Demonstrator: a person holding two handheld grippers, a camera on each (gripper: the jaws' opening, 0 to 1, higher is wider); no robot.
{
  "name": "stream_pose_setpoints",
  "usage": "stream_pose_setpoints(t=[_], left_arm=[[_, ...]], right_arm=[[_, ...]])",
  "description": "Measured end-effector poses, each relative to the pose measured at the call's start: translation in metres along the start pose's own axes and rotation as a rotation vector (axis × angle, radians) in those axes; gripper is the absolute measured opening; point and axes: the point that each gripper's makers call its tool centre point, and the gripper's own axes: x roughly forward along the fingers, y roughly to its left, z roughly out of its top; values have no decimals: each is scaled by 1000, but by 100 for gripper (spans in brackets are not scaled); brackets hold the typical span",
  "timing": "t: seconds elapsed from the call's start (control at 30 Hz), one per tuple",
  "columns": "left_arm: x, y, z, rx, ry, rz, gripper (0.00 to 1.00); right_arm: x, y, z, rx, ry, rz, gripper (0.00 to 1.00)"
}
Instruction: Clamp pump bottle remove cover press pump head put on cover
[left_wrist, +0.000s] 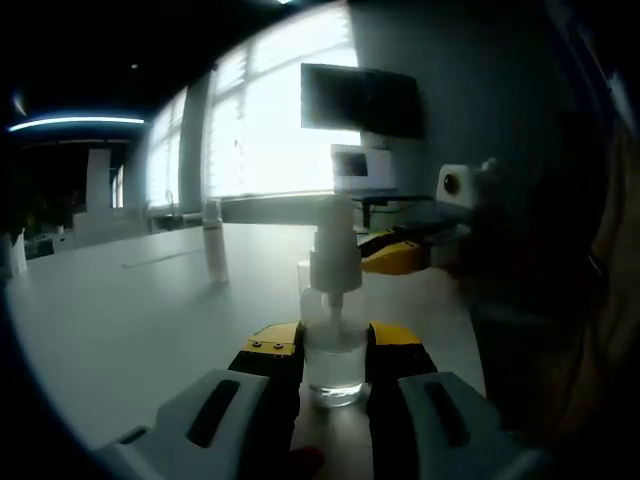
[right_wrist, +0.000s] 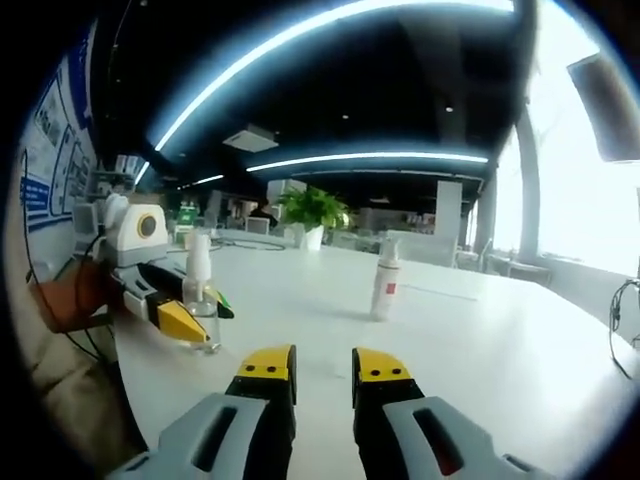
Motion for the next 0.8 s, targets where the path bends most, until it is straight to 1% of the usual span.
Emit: stream_pose_setpoints(t=[0.3,0.43,0.63,0.7,0.8], left_arm=[[0,0,0,2,0,1,15],[0,0,0,2,0,1,15],[0,0,0,2,0,1,15],[0,0,0,3,0,1,15],[0,0,0,4,-1,1,15]], right_arm=[[5,-6,-3,1,25,-12,21],[12,-9,-2,8,36,-19,23],[23,-17,-6,3,73,-41,24],[26,-21,-6,16,76,-47,25],[32,-21,-5,34,78,-37,26]])
